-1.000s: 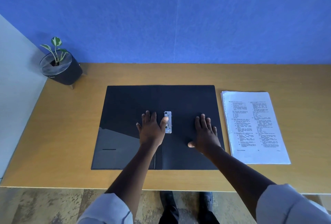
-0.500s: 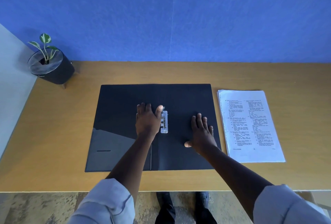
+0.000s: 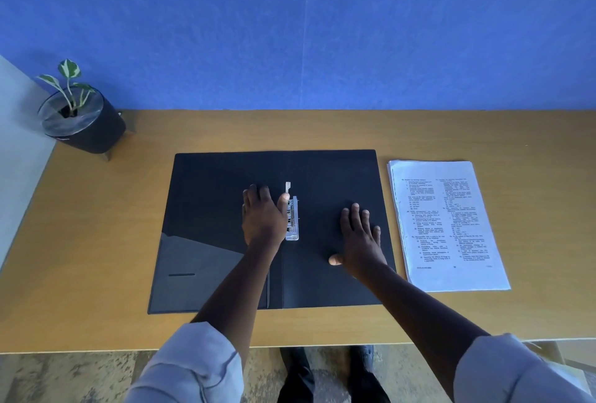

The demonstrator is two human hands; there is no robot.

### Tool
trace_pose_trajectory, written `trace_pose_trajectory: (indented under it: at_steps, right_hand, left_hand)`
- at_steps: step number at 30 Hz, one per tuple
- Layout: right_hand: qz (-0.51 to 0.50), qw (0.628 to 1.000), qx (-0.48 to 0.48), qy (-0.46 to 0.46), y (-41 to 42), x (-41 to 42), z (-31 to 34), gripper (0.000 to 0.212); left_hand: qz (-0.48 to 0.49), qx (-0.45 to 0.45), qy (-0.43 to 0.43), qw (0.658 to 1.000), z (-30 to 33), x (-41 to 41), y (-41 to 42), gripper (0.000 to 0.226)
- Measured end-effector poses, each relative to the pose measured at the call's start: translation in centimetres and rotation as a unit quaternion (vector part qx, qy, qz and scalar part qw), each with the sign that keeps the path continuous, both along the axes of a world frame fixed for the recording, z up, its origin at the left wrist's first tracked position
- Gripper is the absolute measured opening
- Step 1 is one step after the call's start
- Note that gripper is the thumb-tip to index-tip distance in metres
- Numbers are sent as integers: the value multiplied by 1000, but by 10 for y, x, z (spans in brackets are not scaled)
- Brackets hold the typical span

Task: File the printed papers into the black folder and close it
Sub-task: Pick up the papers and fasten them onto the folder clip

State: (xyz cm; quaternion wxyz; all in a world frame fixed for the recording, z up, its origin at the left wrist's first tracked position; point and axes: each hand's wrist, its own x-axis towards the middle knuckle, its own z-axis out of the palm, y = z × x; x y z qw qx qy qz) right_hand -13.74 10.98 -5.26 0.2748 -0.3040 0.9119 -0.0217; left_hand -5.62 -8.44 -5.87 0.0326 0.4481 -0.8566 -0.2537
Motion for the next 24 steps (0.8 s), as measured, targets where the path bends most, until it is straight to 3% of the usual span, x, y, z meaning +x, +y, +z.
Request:
trace_pose_trajectory:
  at_steps: [12,24]
  right_hand:
    - [-1,1000,-11,-11,1,-1,0,116]
    - [9,998,-53,-15,10,-3,2,108]
  left_hand:
    - [-81,8,-41,996,2,16,8,68]
    - [-130,-90,-27,987,7,22,42,69]
